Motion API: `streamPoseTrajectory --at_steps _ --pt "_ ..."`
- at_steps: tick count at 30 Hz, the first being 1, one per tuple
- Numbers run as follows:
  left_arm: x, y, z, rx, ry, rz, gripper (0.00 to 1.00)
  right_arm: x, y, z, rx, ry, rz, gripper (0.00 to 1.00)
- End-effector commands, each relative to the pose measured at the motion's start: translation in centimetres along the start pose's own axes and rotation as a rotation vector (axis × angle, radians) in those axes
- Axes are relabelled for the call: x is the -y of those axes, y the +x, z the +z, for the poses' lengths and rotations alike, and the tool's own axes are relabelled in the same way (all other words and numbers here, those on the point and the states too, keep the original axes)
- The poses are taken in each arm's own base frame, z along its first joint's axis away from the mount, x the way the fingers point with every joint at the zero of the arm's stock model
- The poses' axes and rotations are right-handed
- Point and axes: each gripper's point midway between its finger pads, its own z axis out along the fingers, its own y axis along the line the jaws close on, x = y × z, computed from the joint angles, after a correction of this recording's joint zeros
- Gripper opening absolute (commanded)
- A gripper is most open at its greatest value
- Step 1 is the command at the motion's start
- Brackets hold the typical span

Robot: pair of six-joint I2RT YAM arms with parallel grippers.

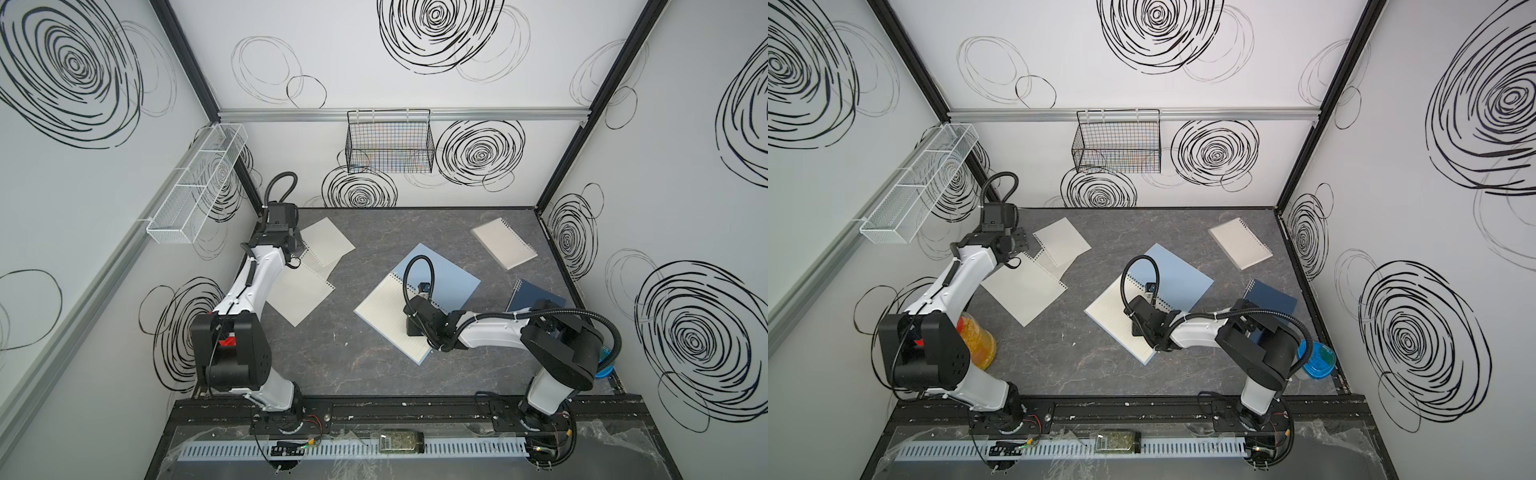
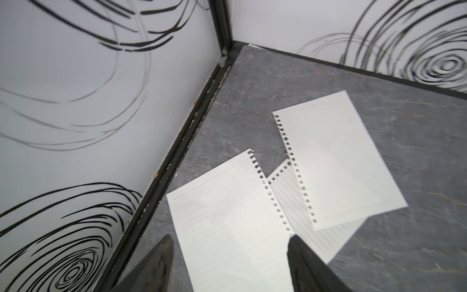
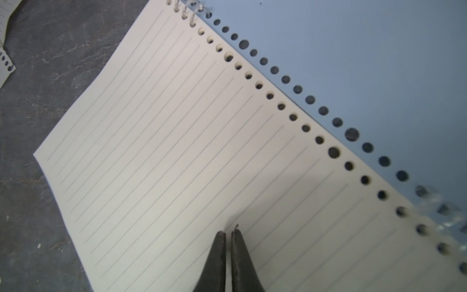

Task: Tear off pages from different notebooks
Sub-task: Place the paper at the center of the board, then close the notebook at the center of the board.

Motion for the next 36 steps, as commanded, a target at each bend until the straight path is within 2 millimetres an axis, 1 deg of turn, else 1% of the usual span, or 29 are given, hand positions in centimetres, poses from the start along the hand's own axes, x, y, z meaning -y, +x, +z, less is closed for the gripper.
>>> streamPoseTrajectory --at_steps 1,3,4,5,7,9,11,13,14,17,19,21,22,24,25,28,30,33,36 --pt "3.5 -2.1 -2.7 0.084 0.120 0.012 0.75 5.8 6.5 0.0 -0.246 0.208 -0.112 0.13" --pt "5.8 -1.5 -3.6 0.083 0.214 0.016 0.75 5.3 5.3 -0.6 -0.217 0.202 -0.113 0.16" --pt "7.2 -1.1 -4.2 0.087 0.264 0.027 0.75 5.1 4.6 -0.9 -0.199 0.194 -0.112 0.21" --pt "8.3 -0.6 -4.7 0.092 0.294 0.042 0.75 4.8 4.1 -1.3 -0.184 0.183 -0.111 0.25" --pt "9.9 0.7 -5.6 0.103 0.321 0.095 0.75 4.2 2.5 -2.2 -0.144 0.161 -0.116 0.32" --pt "10.9 2.0 -6.1 0.104 0.355 0.115 0.75 4.0 1.0 -3.2 -0.108 0.155 -0.115 0.38" --pt "12.1 3.6 -6.6 0.092 0.430 0.108 0.75 4.1 -0.3 -4.2 -0.073 0.137 -0.105 0.44" --pt "13.8 5.5 -7.7 0.083 0.537 0.101 0.74 4.5 -1.4 -5.2 -0.042 0.096 -0.069 0.45" --pt "14.5 6.5 -8.4 0.079 0.583 0.102 0.74 4.7 -1.9 -5.7 -0.026 0.068 -0.044 0.47" --pt "16.2 9.6 -9.8 0.051 0.680 0.114 0.74 5.7 -2.9 -6.9 0.019 -0.022 0.046 0.51" --pt "16.9 12.2 -10.3 0.023 0.725 0.111 0.74 6.6 -3.2 -7.7 0.047 -0.105 0.131 0.58" --pt "18.1 15.1 -11.1 -0.025 0.810 0.112 0.75 7.5 -3.2 -8.2 0.065 -0.185 0.215 0.60" --pt "18.6 16.8 -11.2 -0.054 0.827 0.114 0.75 8.1 -3.3 -8.5 0.082 -0.208 0.254 0.64" --pt "19.3 19.5 -11.4 -0.091 0.850 0.160 0.75 9.7 -3.1 -8.9 0.102 -0.206 0.313 0.71" --pt "19.3 20.8 -11.2 -0.120 0.831 0.157 0.75 10.6 -3.0 -9.0 0.110 -0.199 0.339 0.74" --pt "19.9 23.8 -10.7 -0.190 0.852 0.172 0.74 12.8 -2.1 -8.9 0.123 -0.194 0.401 0.80" --pt "20.0 25.0 -10.4 -0.219 0.862 0.171 0.73 13.8 -1.7 -9.0 0.134 -0.192 0.422 0.82" --pt "19.8 25.9 -9.8 -0.235 0.853 0.164 0.73 14.9 -1.5 -9.0 0.157 -0.192 0.443 0.87" --pt "19.7 26.4 -9.2 -0.247 0.837 0.167 0.73 15.4 -1.5 -8.8 0.155 -0.219 0.464 0.87"
